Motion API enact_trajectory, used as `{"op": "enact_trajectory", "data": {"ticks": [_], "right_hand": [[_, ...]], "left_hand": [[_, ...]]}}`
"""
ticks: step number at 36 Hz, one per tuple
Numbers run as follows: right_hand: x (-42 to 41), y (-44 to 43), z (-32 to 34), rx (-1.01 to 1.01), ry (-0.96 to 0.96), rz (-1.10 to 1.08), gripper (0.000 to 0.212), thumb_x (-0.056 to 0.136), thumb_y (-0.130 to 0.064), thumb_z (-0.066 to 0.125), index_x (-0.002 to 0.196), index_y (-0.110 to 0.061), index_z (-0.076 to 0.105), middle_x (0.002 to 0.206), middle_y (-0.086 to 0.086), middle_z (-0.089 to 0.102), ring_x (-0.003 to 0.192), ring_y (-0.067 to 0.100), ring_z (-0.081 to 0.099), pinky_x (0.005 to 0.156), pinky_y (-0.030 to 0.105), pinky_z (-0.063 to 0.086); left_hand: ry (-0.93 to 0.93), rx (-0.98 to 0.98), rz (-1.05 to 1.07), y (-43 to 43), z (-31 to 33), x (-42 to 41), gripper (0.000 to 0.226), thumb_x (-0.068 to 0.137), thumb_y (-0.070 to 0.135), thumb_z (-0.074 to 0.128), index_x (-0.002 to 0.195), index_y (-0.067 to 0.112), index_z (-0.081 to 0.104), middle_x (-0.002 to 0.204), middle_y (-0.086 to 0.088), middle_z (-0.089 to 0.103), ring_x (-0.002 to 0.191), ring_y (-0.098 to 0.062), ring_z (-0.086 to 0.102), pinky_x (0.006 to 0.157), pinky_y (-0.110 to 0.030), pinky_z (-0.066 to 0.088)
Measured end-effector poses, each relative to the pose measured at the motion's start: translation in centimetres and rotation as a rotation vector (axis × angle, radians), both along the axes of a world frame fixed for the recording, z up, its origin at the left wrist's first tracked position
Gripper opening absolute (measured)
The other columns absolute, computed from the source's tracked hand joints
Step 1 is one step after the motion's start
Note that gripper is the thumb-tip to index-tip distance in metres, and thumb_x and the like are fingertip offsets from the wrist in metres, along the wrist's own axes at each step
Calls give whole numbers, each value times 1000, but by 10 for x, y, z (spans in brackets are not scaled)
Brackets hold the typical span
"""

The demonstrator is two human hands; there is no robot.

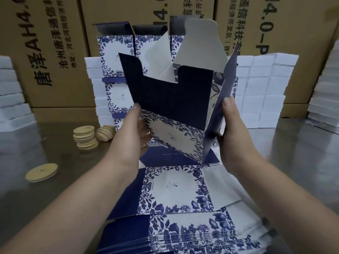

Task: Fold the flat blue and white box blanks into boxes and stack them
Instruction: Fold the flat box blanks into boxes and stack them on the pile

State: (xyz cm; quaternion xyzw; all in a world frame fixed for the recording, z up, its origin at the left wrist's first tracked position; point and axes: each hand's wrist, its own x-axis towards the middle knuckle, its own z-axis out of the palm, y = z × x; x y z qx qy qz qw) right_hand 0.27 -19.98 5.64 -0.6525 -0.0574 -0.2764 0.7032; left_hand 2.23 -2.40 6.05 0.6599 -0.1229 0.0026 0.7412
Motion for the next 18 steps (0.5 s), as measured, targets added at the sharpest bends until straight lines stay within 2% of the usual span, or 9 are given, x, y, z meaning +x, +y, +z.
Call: {"op": "enact_trajectory", "data": {"ticks": [1,3,5,6,9,11,13,16,18], "right_hand": [[1,0,0,5,-1,-8,93,64,-69,47,148,-38,23,147,-26,34,119,-17,37,115,33,25],[0,1,0,27,2,-40,87,68,-65,46,148,-38,23,147,-26,33,119,-17,37,115,35,24],[0,-1,1,11,-2,-87,83,72,-62,43,148,-36,23,149,-25,31,129,-10,32,116,37,22],[0,-2,2,-6,-4,-109,80,73,-60,42,148,-36,23,149,-24,31,132,-7,30,116,38,22],[1,-4,3,-32,-12,-110,74,76,-53,39,147,-36,26,147,-23,35,134,-3,31,115,40,24],[1,-3,3,-41,-28,-83,68,79,-51,37,145,-36,30,145,-22,39,133,-1,34,114,41,26],[0,-1,3,-39,-54,-23,58,85,-47,34,142,-35,37,141,-19,46,131,3,40,113,43,29],[0,1,2,-12,-74,35,57,87,-48,34,141,-28,40,142,-8,48,134,13,41,112,47,30],[-3,2,2,-43,-64,-30,58,86,-51,34,138,-27,44,139,-7,51,132,14,42,111,47,31]], "left_hand": [[-22,18,9,-1,-1,-1,56,90,60,29,123,25,57,118,7,64,111,-9,57,103,-35,34],[-95,34,38,-2,-2,-3,40,91,57,34,99,37,67,98,20,69,94,4,61,92,-29,38],[-155,45,107,-3,0,-4,38,93,50,40,72,43,71,81,27,69,82,9,63,86,-27,41],[-179,46,152,-2,0,-4,36,93,45,45,68,45,71,79,26,69,80,7,64,87,-30,43],[-248,38,199,-2,0,-7,26,82,46,47,72,41,71,79,19,71,77,1,65,90,-45,50],[-273,42,187,-2,0,-8,38,75,59,42,70,31,68,87,12,70,90,-12,66,90,-51,49],[-264,42,183,-4,1,-9,59,62,74,39,85,23,56,94,-3,60,101,-29,61,93,-59,45],[-265,42,192,-5,0,-9,69,54,79,36,93,25,50,97,-6,55,112,-40,55,95,-61,42],[-278,62,204,-6,0,-9,69,54,80,34,92,25,49,95,-5,54,108,-40,58,96,-61,39]]}}
